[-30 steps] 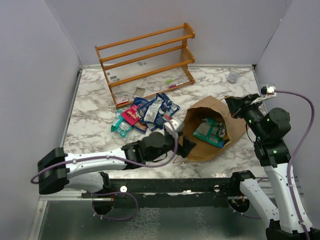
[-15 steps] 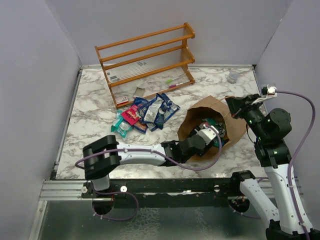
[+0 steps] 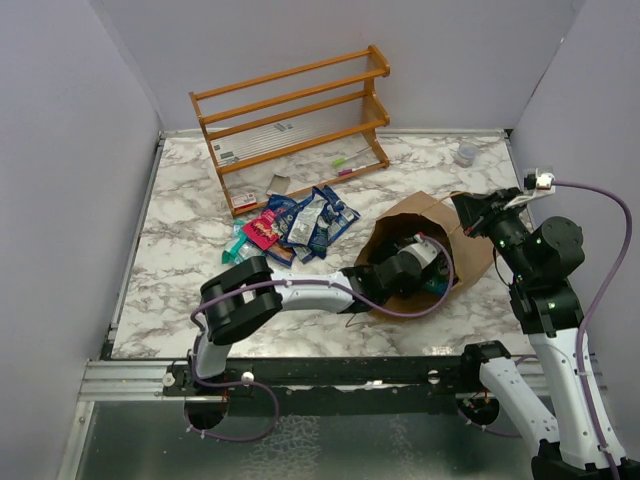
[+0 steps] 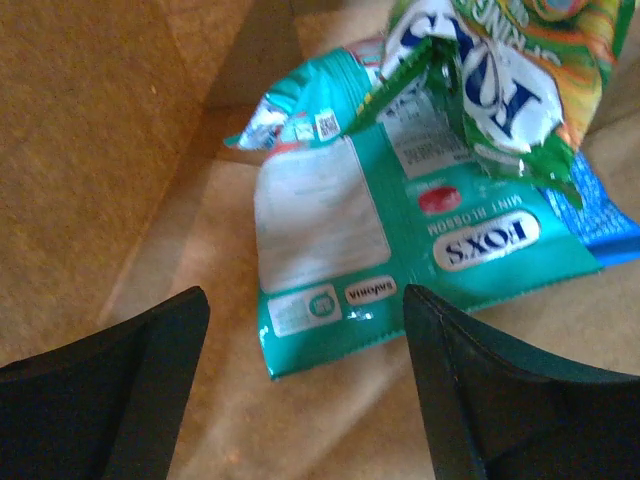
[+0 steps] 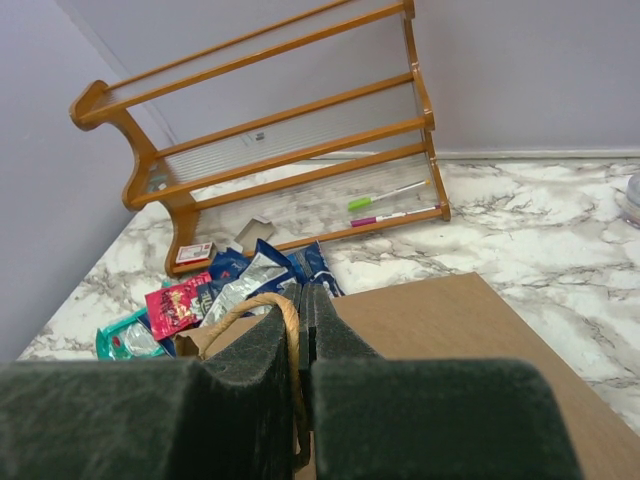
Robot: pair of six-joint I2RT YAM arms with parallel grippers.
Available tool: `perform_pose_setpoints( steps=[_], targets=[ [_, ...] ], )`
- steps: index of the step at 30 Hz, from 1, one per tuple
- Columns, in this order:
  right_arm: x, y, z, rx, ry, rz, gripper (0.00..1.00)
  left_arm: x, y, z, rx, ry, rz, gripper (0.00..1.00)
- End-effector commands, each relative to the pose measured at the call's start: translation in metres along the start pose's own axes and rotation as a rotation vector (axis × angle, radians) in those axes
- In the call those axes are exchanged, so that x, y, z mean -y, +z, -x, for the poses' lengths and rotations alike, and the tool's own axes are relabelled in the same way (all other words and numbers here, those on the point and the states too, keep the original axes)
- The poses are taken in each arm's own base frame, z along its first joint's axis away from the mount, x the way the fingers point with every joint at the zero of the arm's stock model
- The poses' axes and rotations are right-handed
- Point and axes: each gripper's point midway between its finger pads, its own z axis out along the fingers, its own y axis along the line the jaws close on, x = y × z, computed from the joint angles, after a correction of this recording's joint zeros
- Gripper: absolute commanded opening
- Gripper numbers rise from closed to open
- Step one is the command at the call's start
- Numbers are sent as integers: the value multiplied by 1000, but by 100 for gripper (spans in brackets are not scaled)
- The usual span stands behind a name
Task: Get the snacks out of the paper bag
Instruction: Take out the snack from the paper bag.
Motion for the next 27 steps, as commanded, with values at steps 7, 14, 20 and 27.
perform_pose_setpoints(
  steps=[7,14,20,27],
  targets=[
    [-2,1,4,12,-14,9,2,-2,32,20,-8,-17,-36,88],
    [-1,0,3,9,-14,8,2,8,52,-2,-80,16,-39,89],
    [-1,-1,2,9,-14,5,2,21,57,-17,-116,9,-94,70],
    [-1,-2,5,14,-18,1,2,27,50,-14,-113,-3,-145,28]
  ],
)
